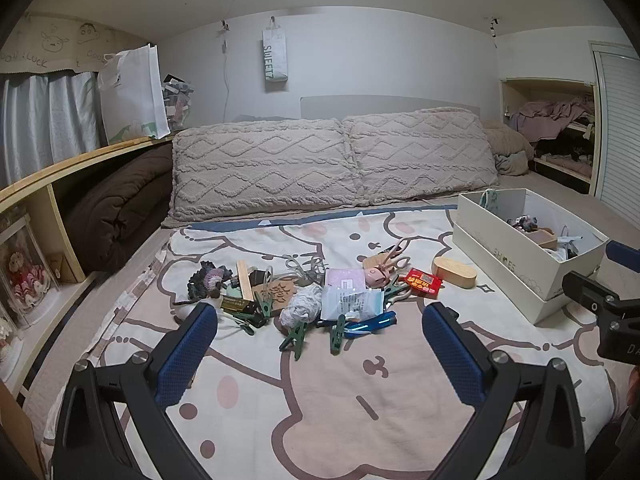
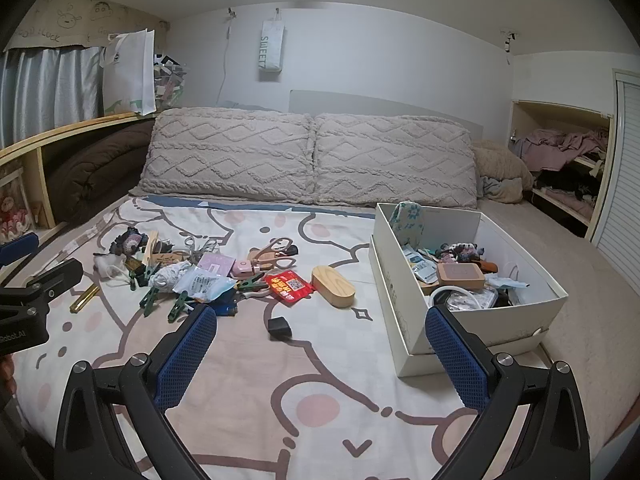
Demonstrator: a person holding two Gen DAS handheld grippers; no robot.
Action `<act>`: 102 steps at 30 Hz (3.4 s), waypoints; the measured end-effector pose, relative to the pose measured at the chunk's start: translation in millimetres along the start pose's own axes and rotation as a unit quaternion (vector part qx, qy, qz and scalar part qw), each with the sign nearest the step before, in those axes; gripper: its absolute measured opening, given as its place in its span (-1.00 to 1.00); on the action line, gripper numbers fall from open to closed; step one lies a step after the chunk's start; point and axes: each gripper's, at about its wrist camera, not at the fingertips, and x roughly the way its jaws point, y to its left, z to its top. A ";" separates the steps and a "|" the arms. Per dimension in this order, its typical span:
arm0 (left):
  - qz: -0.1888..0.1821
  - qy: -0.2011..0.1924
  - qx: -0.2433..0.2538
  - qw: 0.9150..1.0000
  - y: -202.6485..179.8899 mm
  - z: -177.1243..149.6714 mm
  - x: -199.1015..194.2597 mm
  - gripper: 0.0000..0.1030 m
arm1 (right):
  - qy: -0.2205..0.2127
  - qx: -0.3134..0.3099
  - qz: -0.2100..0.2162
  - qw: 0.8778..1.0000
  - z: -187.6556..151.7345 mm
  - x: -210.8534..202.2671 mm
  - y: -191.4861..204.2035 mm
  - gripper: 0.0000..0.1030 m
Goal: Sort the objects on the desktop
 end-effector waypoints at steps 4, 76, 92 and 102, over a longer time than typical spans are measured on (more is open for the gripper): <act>-0.001 0.000 0.000 1.000 -0.3 0.6 1.7 1.00 | 0.000 0.000 0.001 1.000 0.1 0.3 0.0 1.00; 0.162 0.137 -0.096 0.972 144.5 -53.0 91.1 1.00 | 0.185 -0.145 0.111 0.966 -86.9 105.8 75.2 1.00; 0.135 0.203 -0.087 0.966 150.4 -73.1 142.1 1.00 | 0.202 -0.152 0.106 0.962 -54.3 156.9 48.1 1.00; 0.137 0.237 -0.064 0.960 143.4 -82.6 167.9 1.00 | 0.221 -0.149 0.091 0.960 -42.3 205.6 41.8 1.00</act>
